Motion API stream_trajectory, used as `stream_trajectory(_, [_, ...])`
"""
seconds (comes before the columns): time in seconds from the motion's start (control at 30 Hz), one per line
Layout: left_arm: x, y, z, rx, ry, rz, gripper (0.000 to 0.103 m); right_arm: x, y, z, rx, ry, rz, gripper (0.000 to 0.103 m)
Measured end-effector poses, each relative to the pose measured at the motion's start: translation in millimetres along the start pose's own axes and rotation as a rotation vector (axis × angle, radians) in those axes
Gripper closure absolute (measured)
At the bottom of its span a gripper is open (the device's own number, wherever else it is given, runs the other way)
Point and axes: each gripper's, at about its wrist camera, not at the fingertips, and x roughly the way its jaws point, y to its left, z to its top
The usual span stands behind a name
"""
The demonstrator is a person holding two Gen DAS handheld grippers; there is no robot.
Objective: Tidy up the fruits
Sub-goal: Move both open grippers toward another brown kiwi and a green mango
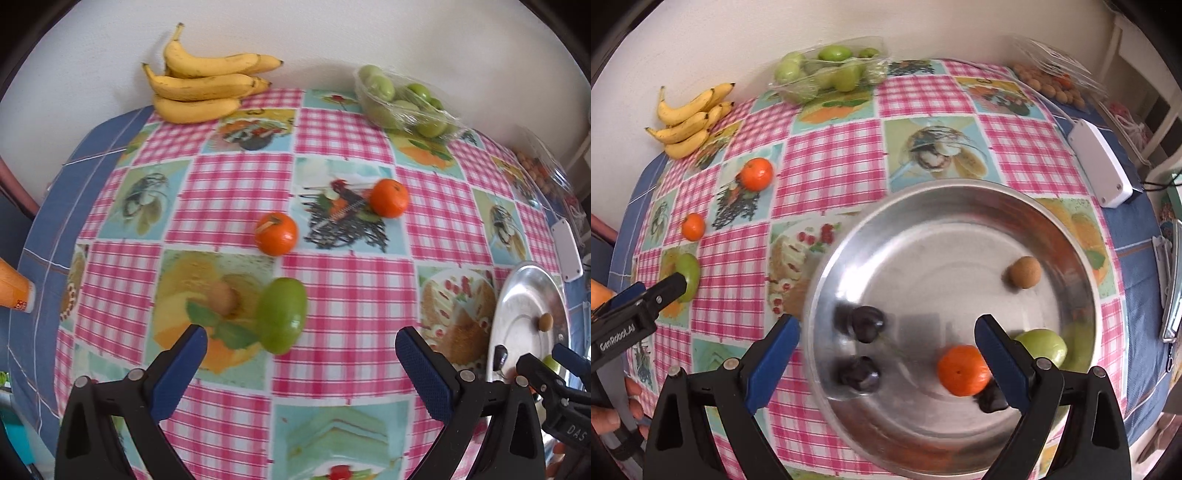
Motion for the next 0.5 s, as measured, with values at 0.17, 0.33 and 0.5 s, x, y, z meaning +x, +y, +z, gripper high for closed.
stream_trajectory(0.17, [-3.9, 30.1, 5.1, -0.028, -0.015, 0.069, 0.0, -2.4, 31.0, 1.5, -0.068, -0.014, 0.001, 0.007])
stream_trajectory(0.33, [-4.9, 64.3, 5.8, -0.093, -0.011, 0.075, 0.0, 1.3, 58.0, 1.6, -0.102, -0.004, 0.037, 0.007])
stream_trajectory(0.5, [-5.1, 92.0, 5.2, -0.159, -0.008, 0.07, 0.0, 0.9, 75.8, 2.7, -0.115, -0.009, 0.045, 0.007])
